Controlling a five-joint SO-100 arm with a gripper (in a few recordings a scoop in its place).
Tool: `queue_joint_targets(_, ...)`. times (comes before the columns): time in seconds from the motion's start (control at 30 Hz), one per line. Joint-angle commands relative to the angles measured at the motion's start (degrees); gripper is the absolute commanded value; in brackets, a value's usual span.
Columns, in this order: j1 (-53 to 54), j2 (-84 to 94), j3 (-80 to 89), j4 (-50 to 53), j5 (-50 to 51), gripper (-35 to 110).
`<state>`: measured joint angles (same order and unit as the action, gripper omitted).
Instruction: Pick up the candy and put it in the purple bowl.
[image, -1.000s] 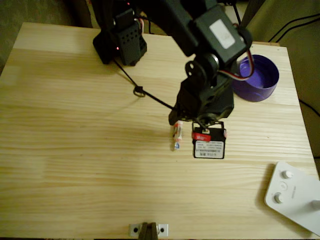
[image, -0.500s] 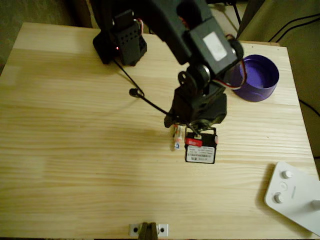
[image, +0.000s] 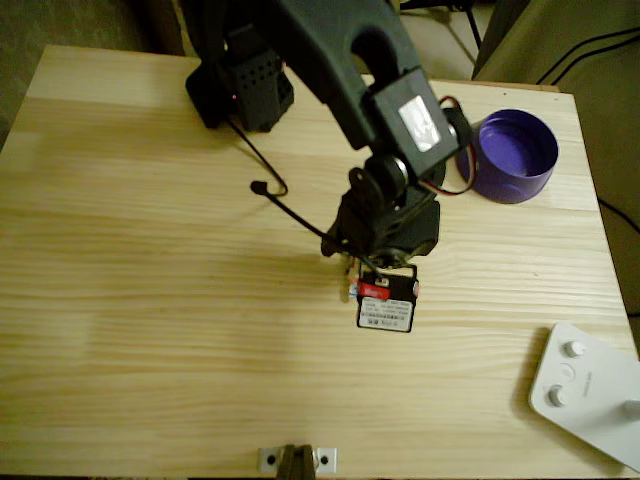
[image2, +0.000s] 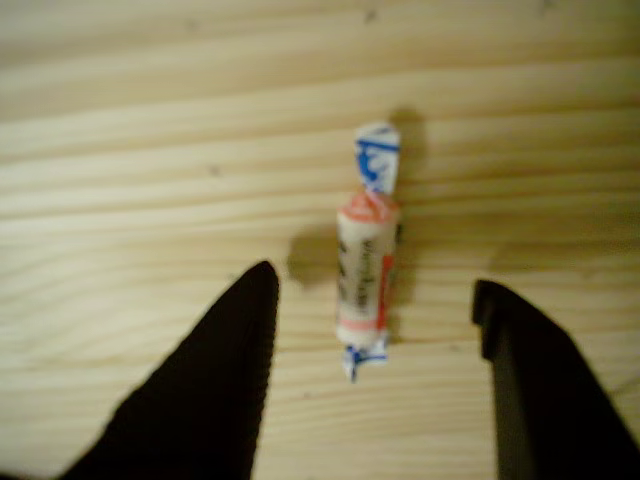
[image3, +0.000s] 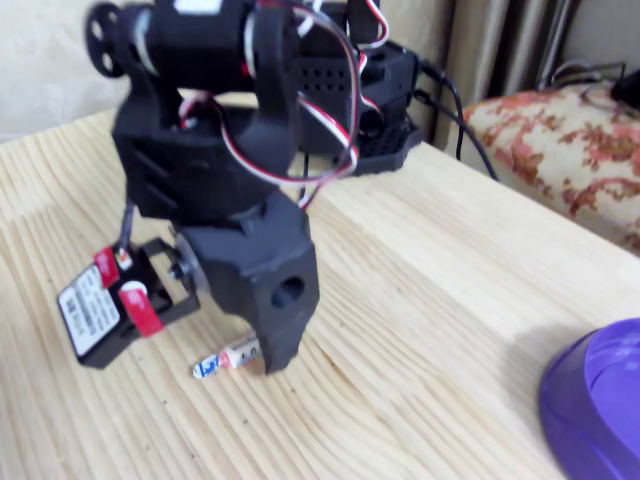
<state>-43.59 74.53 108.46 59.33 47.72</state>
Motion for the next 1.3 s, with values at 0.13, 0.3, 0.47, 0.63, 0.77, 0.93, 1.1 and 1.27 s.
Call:
queue_joint_targets(0.13, -1.67, 0.18, 0.00, -1.76, 0.88, 42)
queue_joint_targets(0.3, -1.58, -0.70, -0.09, -2.11, 1.05, 41)
queue_joint_targets(0.47, -0.88, -0.97, -0.09, -1.93, 1.85, 34)
queue_joint_targets(0.63, 1.41, -0.18, 1.14, -2.37, 0.79, 33)
queue_joint_targets(0.77, 3.16, 0.62, 2.11, -3.08, -0.88, 30)
queue_joint_targets(0.93, 4.22, 1.05, 2.81, -3.08, -1.32, 30)
queue_joint_targets(1.1, 5.36, 2.46, 4.75, -3.87, -2.20, 25)
queue_joint_targets(1.27, 6.77, 3.34, 6.24, -5.01, -2.90, 25)
